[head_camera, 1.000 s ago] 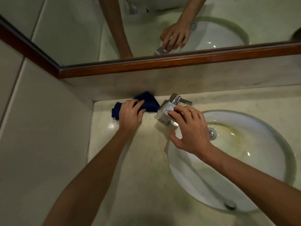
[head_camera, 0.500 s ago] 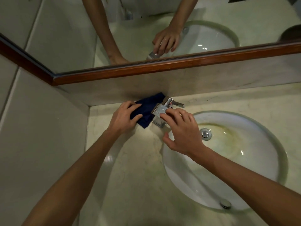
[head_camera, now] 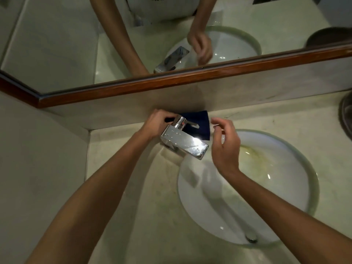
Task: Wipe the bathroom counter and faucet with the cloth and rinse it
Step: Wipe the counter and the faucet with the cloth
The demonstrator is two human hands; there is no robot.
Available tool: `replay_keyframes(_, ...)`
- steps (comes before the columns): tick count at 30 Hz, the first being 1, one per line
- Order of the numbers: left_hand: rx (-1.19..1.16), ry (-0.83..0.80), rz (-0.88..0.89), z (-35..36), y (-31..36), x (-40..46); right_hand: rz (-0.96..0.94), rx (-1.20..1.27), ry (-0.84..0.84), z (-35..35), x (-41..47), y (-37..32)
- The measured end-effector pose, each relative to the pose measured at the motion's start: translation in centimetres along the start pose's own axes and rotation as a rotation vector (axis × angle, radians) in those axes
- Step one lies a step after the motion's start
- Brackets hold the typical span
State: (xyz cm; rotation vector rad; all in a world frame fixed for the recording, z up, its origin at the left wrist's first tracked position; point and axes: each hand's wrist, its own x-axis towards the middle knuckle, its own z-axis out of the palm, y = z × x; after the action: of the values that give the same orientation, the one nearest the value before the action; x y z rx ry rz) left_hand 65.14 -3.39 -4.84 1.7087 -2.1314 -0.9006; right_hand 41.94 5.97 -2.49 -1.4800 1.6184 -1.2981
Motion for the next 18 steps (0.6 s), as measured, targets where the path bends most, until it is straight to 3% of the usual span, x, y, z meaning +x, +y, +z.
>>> replay_keyframes(2, -0.024, 0.198, -0.020, 0.6, -0.6, -2.4, -0.059, -0.195, -0.085, -0.1, 1.6, 3.1)
replay_keyframes(4, -0.014, 0.506, -0.147, 2.5, -0.6, -5.8, -0.229, -0.425, -0.344, 0.5, 3.3, 5.8)
replay_keyframes(6, -0.016, 0.666, -0.286, 5.7, 0.3, -9.7, -0.435, -0.626, -0.533, 1.7, 5.0, 7.4)
replay_keyframes(10, -0.043, 0.648, -0.326, 13.5, 3.4, -16.6, -0.693, -0.852, -0.668, 5.1, 7.5, 7.6)
replay_keyframes(14, -0.020, 0.637, -0.357, 18.3, 5.0, -19.4, -0.785, -0.807, -0.583, 7.6, 8.1, 7.8)
replay_keyframes(18, 0.004, 0.629, -0.394, 18.4, 5.0, -18.9, -0.851, -0.851, -0.603, 8.2, 8.9, 7.9)
